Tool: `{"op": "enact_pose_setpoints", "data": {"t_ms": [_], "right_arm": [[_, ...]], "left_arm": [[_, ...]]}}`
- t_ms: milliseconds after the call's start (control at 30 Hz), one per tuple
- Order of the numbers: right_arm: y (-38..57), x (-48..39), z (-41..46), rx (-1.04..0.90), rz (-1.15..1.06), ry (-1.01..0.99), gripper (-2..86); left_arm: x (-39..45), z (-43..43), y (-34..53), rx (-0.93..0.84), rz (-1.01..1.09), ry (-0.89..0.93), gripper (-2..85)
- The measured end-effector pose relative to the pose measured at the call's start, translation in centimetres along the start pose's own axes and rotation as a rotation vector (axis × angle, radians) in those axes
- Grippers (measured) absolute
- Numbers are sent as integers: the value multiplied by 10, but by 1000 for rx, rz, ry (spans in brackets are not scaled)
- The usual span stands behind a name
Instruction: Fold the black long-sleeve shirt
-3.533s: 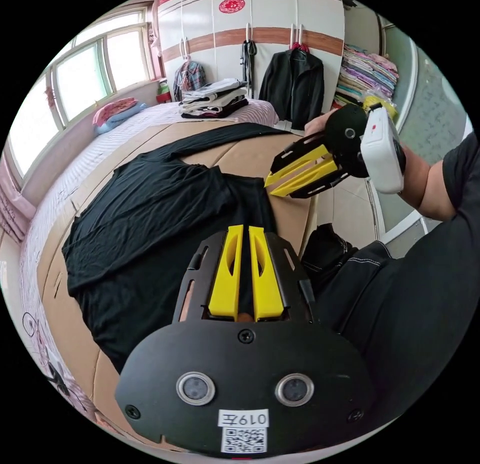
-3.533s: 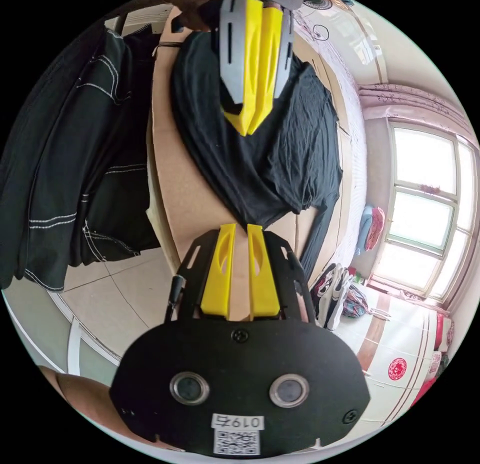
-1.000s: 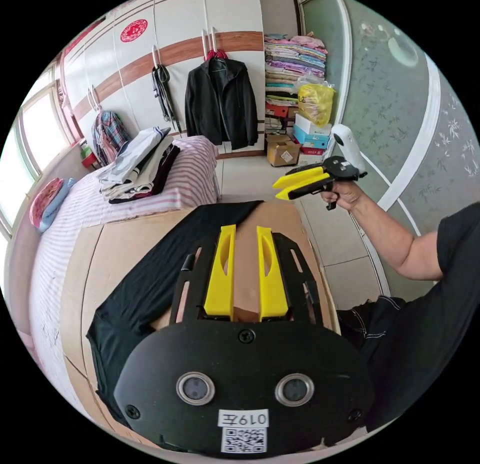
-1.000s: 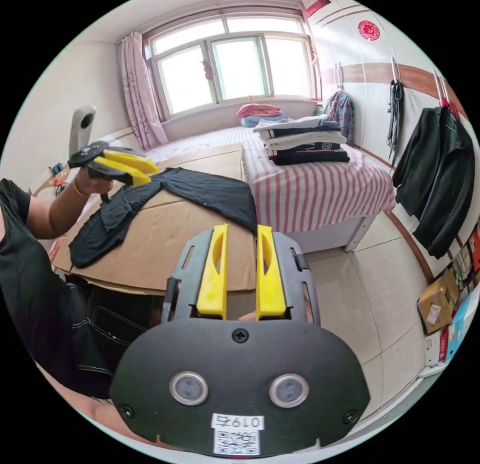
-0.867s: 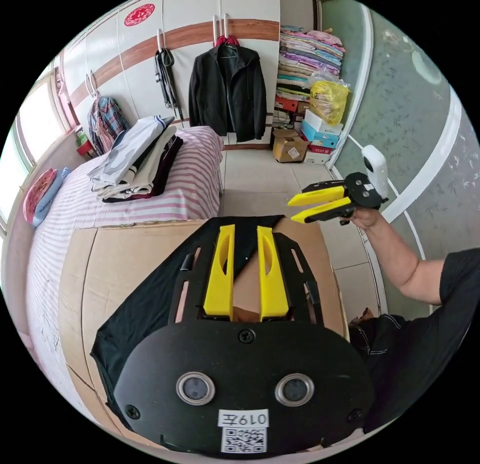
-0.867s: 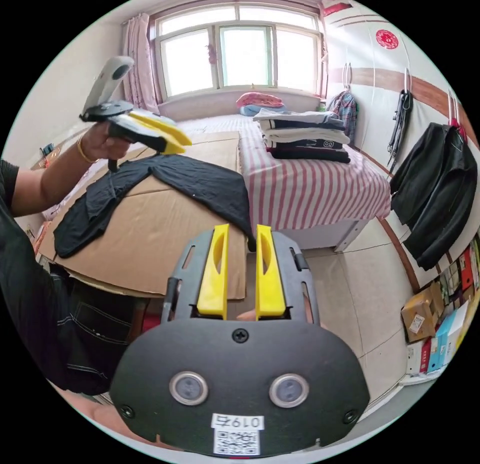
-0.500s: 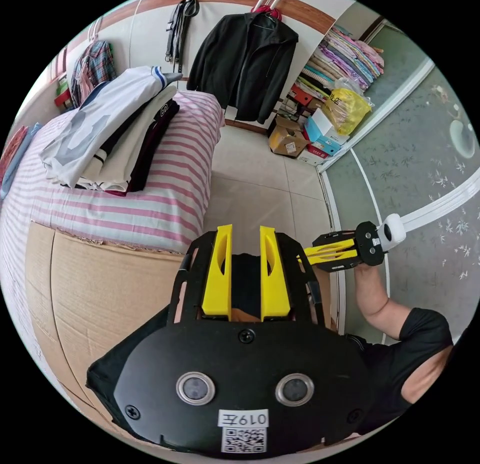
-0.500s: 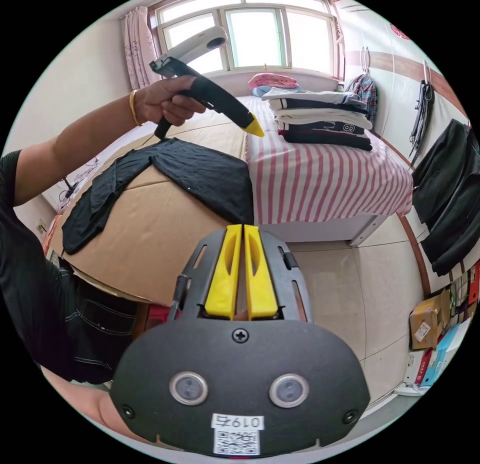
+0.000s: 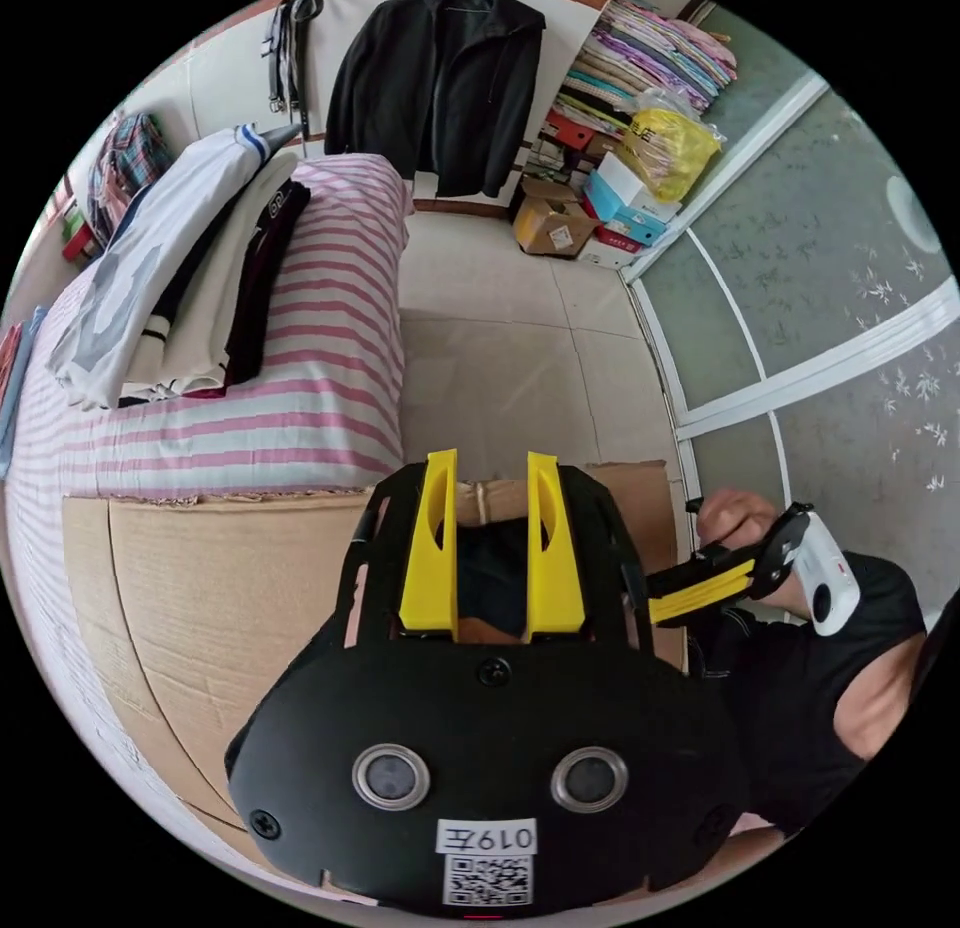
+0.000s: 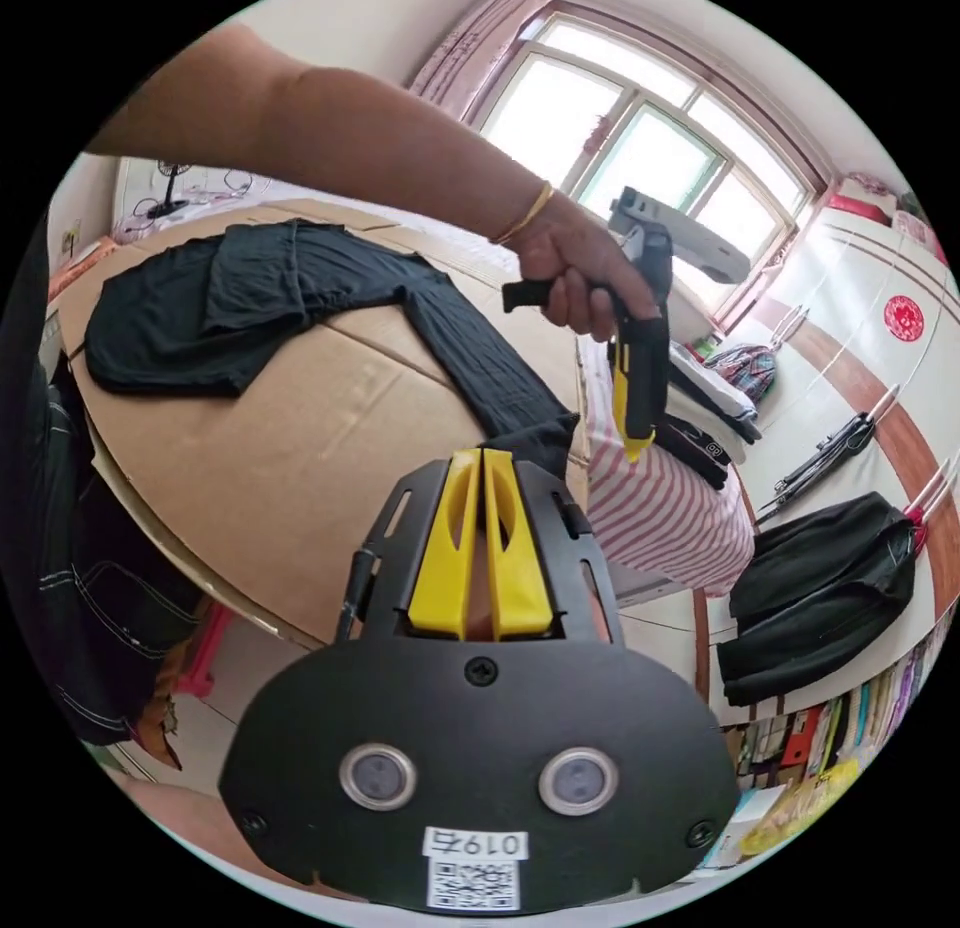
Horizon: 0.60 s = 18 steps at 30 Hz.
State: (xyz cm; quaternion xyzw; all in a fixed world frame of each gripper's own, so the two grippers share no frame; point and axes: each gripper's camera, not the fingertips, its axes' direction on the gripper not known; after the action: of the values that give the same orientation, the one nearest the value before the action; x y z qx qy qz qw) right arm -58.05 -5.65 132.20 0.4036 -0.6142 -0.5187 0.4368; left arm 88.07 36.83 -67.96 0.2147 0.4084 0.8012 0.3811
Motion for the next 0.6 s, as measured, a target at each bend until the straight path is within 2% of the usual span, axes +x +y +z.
{"op": "enact_pose_setpoints", "data": {"t_ms": [133, 267, 367, 600], "right_arm": [[-18, -33, 15, -74, -44, 46, -10], [-34, -51, 22, -79, -27, 48, -10], [-45, -60, 24, -78, 2, 41, -10], [-67, -81, 24, -78, 28, 44, -10]], "left_arm": [[18, 2, -9, -93, 156, 35, 108], [47, 2, -6, -127, 355, -99, 111], [68, 2, -2, -124, 499, -122, 106], [79, 11, 4, -237, 591, -112, 53]]}}
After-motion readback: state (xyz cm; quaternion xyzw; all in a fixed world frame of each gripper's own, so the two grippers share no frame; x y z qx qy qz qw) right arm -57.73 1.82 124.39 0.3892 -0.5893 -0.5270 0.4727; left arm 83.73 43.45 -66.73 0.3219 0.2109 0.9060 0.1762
